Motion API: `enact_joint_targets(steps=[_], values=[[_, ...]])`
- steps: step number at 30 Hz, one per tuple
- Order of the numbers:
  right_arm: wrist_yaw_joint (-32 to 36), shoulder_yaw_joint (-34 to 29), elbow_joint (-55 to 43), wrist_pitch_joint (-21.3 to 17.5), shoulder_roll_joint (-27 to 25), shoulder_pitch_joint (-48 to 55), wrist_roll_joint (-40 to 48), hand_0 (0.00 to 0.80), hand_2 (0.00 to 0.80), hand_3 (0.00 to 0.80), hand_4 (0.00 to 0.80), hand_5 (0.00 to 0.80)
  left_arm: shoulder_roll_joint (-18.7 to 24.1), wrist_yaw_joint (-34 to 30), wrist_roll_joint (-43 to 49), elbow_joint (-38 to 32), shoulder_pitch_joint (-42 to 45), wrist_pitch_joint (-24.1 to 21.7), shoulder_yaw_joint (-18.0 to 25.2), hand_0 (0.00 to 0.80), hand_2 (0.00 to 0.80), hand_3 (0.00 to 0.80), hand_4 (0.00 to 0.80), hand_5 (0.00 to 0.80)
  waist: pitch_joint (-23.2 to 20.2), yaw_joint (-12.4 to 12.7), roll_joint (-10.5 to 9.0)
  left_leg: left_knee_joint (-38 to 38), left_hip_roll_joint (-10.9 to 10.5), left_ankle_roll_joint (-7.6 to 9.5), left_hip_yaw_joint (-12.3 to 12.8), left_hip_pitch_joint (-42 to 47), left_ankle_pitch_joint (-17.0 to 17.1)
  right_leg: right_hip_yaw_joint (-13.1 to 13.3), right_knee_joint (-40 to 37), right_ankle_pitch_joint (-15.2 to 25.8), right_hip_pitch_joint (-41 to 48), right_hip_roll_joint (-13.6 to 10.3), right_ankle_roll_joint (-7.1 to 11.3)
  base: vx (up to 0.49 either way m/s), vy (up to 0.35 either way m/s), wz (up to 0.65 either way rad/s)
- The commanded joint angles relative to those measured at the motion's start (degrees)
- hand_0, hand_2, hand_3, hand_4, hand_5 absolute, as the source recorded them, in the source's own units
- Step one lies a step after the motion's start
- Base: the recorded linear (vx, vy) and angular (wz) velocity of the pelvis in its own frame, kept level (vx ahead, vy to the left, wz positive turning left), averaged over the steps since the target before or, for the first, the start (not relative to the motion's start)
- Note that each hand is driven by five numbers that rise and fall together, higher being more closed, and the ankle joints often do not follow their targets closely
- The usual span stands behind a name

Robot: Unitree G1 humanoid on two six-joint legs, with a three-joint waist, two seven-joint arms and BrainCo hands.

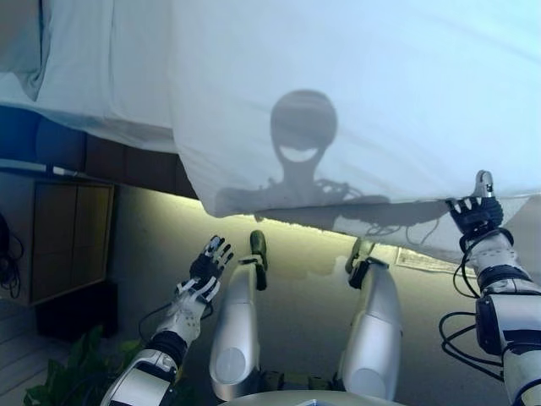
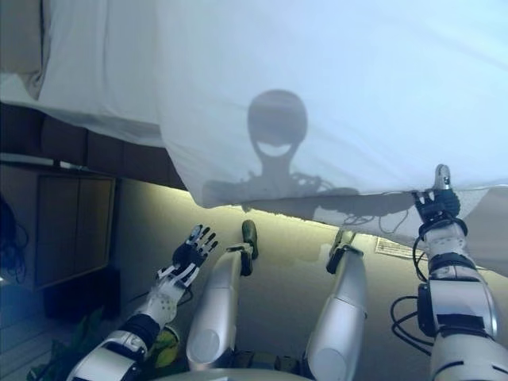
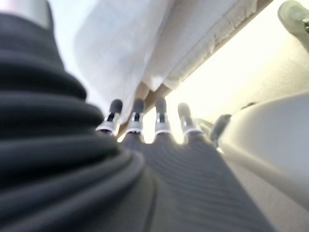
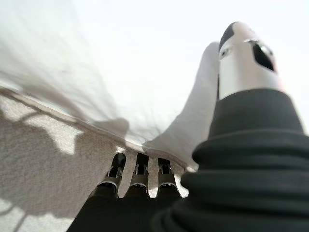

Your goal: Make the bed neatly

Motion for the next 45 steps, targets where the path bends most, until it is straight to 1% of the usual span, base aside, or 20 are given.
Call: enact_joint_targets(steps=[1, 5, 11, 12, 13, 14, 15, 16, 20, 21, 27, 30, 32, 34, 35, 36, 37, 40, 43, 45], values=[[0.8, 1.4, -4.3, -1.4, -5.5, -7.2, -0.9, 0.0, 0.0, 0.0, 0.0, 0.0, 3.8, -2.1, -3.3, -3.9, 4.7, -3.2, -0.4, 0.0, 0.0, 0.0, 0.0, 0.0, 0.3, 0.9, 0.06, 3.5, 0.9, 1.62, -1.2, -2.0, -3.7, 2.6, 0.0, 0.2, 0.0, -2.5, 4.79, -0.016, -0.042, -0.02], [-0.1, 1.7, -6.3, -0.7, -7.7, -10.0, -2.4, 0.0, 0.0, 0.0, 0.0, 0.0, 4.2, -3.5, -4.0, -4.8, 7.7, -3.3, -0.4, 0.0, 0.0, 0.0, 0.0, 0.0, 0.3, 1.2, 0.04, 2.9, 1.4, 1.43, -1.0, -2.1, -3.0, 2.1, 0.4, -0.4, -0.2, -2.0, 3.99, -0.006, -0.008, 0.0], [-1.6, 2.2, -6.5, 0.7, -7.7, -9.6, -9.4, 0.0, 0.0, 0.0, 0.0, 0.0, 3.7, -6.3, -0.2, -3.5, 10.1, -2.3, -0.6, 0.0, 0.0, 0.0, 0.0, 0.0, 0.3, 1.2, -0.73, -1.8, 2.3, 1.15, 0.1, 2.9, -1.0, 1.1, -2.6, -0.1, 4.1, -0.4, 3.52, 0.007, 0.03, -0.05], [-1.8, 2.1, -6.0, 1.3, -7.7, -9.1, -10.4, 0.198, 0.198, 0.198, 0.198, 0.198, 3.6, -7.0, 1.1, -3.1, 10.3, -2.3, -1.0, 0.0, 0.0, 0.0, 0.0, 0.0, 0.3, 1.2, -0.9, -3.2, 2.5, 1.08, 0.5, 4.7, -0.5, 0.8, -3.7, 0.1, 5.6, -0.2, 3.56, 0.02, 0.091, -0.23], [-1.6, 2.0, -5.7, 1.2, -7.6, -8.4, -11.3, 0.496, 0.496, 0.496, 0.496, 0.496, 3.6, -7.1, 2.1, -2.8, 10.4, -2.3, -1.4, 0.0, 0.0, 0.0, 0.0, 0.0, 0.3, 1.0, -1.07, -4.3, 2.5, 1.05, 0.7, 6.3, -0.1, 0.5, -4.7, 0.4, 7.1, -0.1, 3.6, 0.034, 0.09, -0.26], [-1.5, 1.8, -5.5, 1.1, -7.5, -7.7, -11.7, 0.618, 0.618, 0.618, 0.618, 0.618, 3.6, -7.2, 2.8, -2.6, 10.4, -2.3, -1.9, 0.0, 0.0, 0.0, 0.0, 0.0, 0.3, 0.9, -1.24, -5.3, 2.6, 1.01, 0.9, 7.7, 0.2, 0.3, -5.6, 0.6, 8.4, 0.1, 3.68, 0.048, 0.083, -0.24], [-1.5, 1.6, -5.2, 1.0, -7.3, -6.8, -12.4, 0.8, 0.8, 0.8, 0.8, 0.8, 3.8, -7.3, 3.8, -2.3, 10.3, -2.2, -2.7, 0.0, 0.0, 0.0, 0.0, 0.0, -0.3, 0.8, -1.48, -6.7, 2.7, 0.89, 1.2, 9.4, 0.6, -0.1, -7.0, 0.9, 10.0, 0.4, 3.82, -0.03, 0.082, -0.19], [-0.9, 1.4, -5.0, 0.7, -7.1, -6.0, -12.9, 0.8, 0.8, 0.8, 0.8, 0.8, 3.9, -7.1, 4.8, -2.1, 10.3, -2.1, -3.3, 0.0, 0.0, 0.0, 0.0, 0.0, -0.6, 0.6, -1.66, -8.3, 2.8, 1.12, 1.8, 10.3, 2.4, -0.8, -9.1, 2.8, 10.9, 0.6, 3.3, -0.026, 0.087, -0.17], [1.5, 1.1, -4.7, 0.6, -6.3, -3.2, -14.3, 0.8, 0.8, 0.8, 0.8, 0.8, 4.4, -6.4, 8.2, -1.8, 10.3, -2.5, -5.1, 0.0, 0.0, 0.0, 0.0, 0.0, -2.8, -0.1, -2.46, -12.8, 3.3, 0.64, 3.0, 15.5, 3.7, -1.7, -14.2, 4.3, 15.9, 1.8, 3.78, 0.033, 0.072, -0.1], [1.8, 1.0, -4.7, 0.9, -6.3, -2.4, -14.6, 0.8, 0.8, 0.8, 0.8, 0.8, 4.7, -6.3, 8.2, -2.1, 10.0, -1.8, -5.5, 0.0, 0.0, 0.0, 0.0, 0.0, -3.5, -0.3, -2.78, -14.0, 3.5, 0.43, 3.4, 17.1, 4.0, -2.0, -15.8, 4.7, 17.6, 2.2, 3.97, 0.037, 0.047, -0.05], [5.1, 0.3, -5.1, 1.5, -5.8, 0.5, -13.1, 0.8, 0.8, 0.8, 0.8, 0.8, 5.7, -5.8, 8.8, -1.8, 9.9, -0.1, -5.7, 0.0, 0.0, 0.0, 0.0, 0.0, -6.4, -0.9, -4.56, -17.6, 4.7, -0.31, 4.8, 23.2, 4.6, -3.4, -21.4, 5.9, 24.8, 3.4, 4.28, 0.048, 0.009, -0.08], [6.3, 0.0, -5.9, 2.3, -5.1, 1.5, -13.0, 0.8, 0.8, 0.8, 0.8, 0.8, 5.6, -6.4, 11.7, -1.0, 9.8, 1.6, -5.9, 0.0, 0.0, 0.0, 0.0, 0.0, -8.5, -1.4, -5.59, -19.2, 5.3, -0.65, 5.9, 26.7, 4.7, -3.8, -24.2, 6.4, 28.6, 4.1, 4.39, 0.063, 0.008, -0.06], [6.8, 0.1, -6.4, 3.0, -4.8, 2.0, -13.3, 0.8, 0.8, 0.8, 0.8, 0.8, 5.8, -6.3, 14.1, -0.6, 9.7, 1.1, -6.3, 0.0, 0.0, 0.0, 0.0, 0.0, -9.9, -1.7, -6.03, -20.1, 5.8, -0.82, 6.6, 28.7, 4.9, -4.0, -25.8, 6.6, 31.1, 4.5, 4.41, 0.082, 0.028, -0.03], [7.5, 0.3, -7.0, 3.4, -4.3, 3.0, -13.0, 0.8, 0.8, 0.8, 0.8, 0.8, 6.4, -4.2, 17.2, -1.8, 9.4, -2.6, -6.5, 0.0, 0.0, 0.0, 0.0, 0.0, -11.4, -2.0, -6.45, -21.1, 6.1, -1.0, 7.2, 30.8, 5.1, -4.0, -27.5, 6.7, 33.6, 4.8, 4.53, 0.111, 0.026, -0.02], [7.6, 0.2, -7.8, 3.6, -3.9, 3.7, -12.3, 0.8, 0.8, 0.8, 0.8, 0.8, 7.1, -2.5, 19.2, -4.1, 8.9, -4.2, -6.4, 0.0, 0.0, 0.0, 0.0, 0.0, -12.2, -2.1, -6.67, -21.9, 6.1, -1.08, 7.5, 32.1, 5.2, -4.0, -28.6, 6.8, 35.1, 5.1, 4.63, 0.13, 0.006, -0.03], [7.4, 0.0, -9.1, 3.6, -3.4, 4.6, -11.6, 0.8, 0.8, 0.8, 0.8, 0.8, 8.3, -1.0, 19.5, -7.6, 8.0, -3.7, -6.4, 0.0, 0.0, 0.0, 0.0, 0.0, -13.0, -2.1, -6.91, -22.6, 6.2, -1.14, 7.8, 33.3, 5.3, -4.1, -29.7, 7.0, 36.6, 5.3, 4.73, 0.1, -0.007, -0.03], [7.6, -0.1, -9.5, 3.3, -3.1, 5.0, -11.3, 0.8, 0.8, 0.8, 0.8, 0.8, 8.7, -0.8, 19.8, -8.8, 7.7, -4.3, -6.3, 0.0, 0.0, 0.0, 0.0, 0.0, -13.2, -2.1, -7.0, -22.8, 6.2, -1.15, 7.9, 33.7, 5.3, -4.2, -30.0, 7.0, 37.0, 5.3, 4.77, 0.098, -0.022, -0.03], [7.2, -0.3, -12.5, 1.5, -0.3, 7.7, -10.9, 0.8, 0.8, 0.8, 0.8, 0.8, 9.9, 2.2, 19.9, -16.1, 4.2, 0.7, -5.5, 0.0, 0.0, 0.0, 0.0, 0.0, -15.5, -2.1, -7.61, -24.1, 6.3, -1.14, 8.4, 36.3, 5.5, -4.2, -32.1, 7.5, 40.2, 5.7, 5.04, 0.1, -0.029, -0.05], [6.2, 0.6, -13.7, 1.0, 1.1, 7.2, -10.4, 0.8, 0.8, 0.8, 0.8, 0.8, 9.5, 1.4, 21.1, -17.1, 0.5, 4.3, -6.5, 0.0, 0.0, 0.0, 0.0, 0.0, -17.6, -2.3, -7.95, -26.1, 6.3, -1.33, 8.9, 39.1, 6.0, -4.3, -33.8, 8.0, 42.9, 6.1, 5.42, 0.097, -0.008, -0.06], [5.4, 1.6, -13.8, 1.4, 1.7, 5.9, -10.1, 0.8, 0.8, 0.8, 0.8, 0.8, 8.8, 0.9, 22.0, -15.9, -2.0, 6.1, -8.0, 0.0, 0.0, 0.0, 0.0, 0.0, -19.3, -2.6, -8.08, -28.0, 6.3, -1.4, 9.3, 41.2, 6.4, -4.4, -35.0, 8.2, 44.8, 6.4, 5.62, 0.122, 0.021, -0.08]])
